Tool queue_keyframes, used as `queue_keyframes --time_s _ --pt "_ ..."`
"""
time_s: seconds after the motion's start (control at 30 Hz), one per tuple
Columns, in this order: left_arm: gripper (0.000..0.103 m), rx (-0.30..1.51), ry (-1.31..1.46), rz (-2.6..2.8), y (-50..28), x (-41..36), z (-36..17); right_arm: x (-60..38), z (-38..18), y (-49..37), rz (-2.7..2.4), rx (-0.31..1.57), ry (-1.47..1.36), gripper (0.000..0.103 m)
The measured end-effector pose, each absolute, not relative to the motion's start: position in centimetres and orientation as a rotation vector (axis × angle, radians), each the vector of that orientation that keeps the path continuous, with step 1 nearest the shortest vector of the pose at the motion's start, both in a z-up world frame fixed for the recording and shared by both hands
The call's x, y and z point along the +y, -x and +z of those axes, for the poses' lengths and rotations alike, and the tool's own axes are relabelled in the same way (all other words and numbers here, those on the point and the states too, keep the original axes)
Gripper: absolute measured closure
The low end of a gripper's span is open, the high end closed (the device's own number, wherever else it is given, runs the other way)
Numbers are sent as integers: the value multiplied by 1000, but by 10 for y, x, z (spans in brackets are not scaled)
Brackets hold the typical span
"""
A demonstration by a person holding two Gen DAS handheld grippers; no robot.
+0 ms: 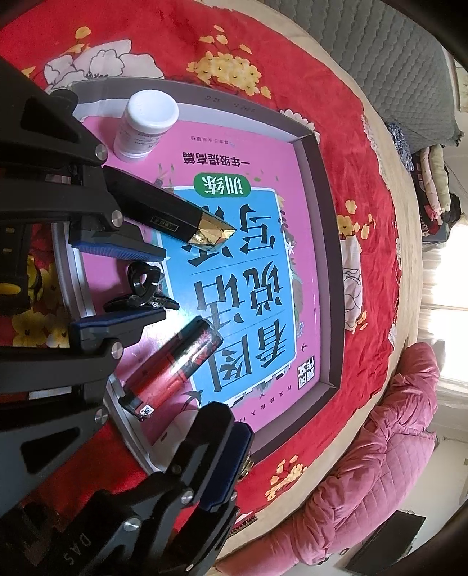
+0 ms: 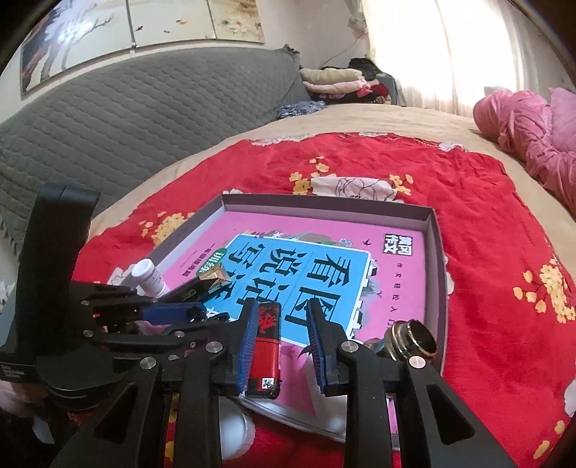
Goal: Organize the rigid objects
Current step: 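Lower the lighter onto the book and open the right tool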
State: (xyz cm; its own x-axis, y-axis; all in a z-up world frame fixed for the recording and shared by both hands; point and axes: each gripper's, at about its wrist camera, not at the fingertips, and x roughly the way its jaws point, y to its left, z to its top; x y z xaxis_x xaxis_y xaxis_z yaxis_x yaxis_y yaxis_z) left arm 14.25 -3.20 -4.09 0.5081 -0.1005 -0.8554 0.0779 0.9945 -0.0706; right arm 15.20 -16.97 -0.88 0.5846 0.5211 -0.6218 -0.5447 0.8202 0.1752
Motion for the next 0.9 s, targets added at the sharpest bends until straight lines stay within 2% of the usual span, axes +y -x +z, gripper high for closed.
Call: queue_keyframes --time_s 0.83,0.9 --pt "77 1041 37 -86 -142 -32 -38 -170 -10 -151 609 719 44 73" --pt "72 1033 39 -85 -141 -32 -35 -170 -10 -150 608 716 47 72"
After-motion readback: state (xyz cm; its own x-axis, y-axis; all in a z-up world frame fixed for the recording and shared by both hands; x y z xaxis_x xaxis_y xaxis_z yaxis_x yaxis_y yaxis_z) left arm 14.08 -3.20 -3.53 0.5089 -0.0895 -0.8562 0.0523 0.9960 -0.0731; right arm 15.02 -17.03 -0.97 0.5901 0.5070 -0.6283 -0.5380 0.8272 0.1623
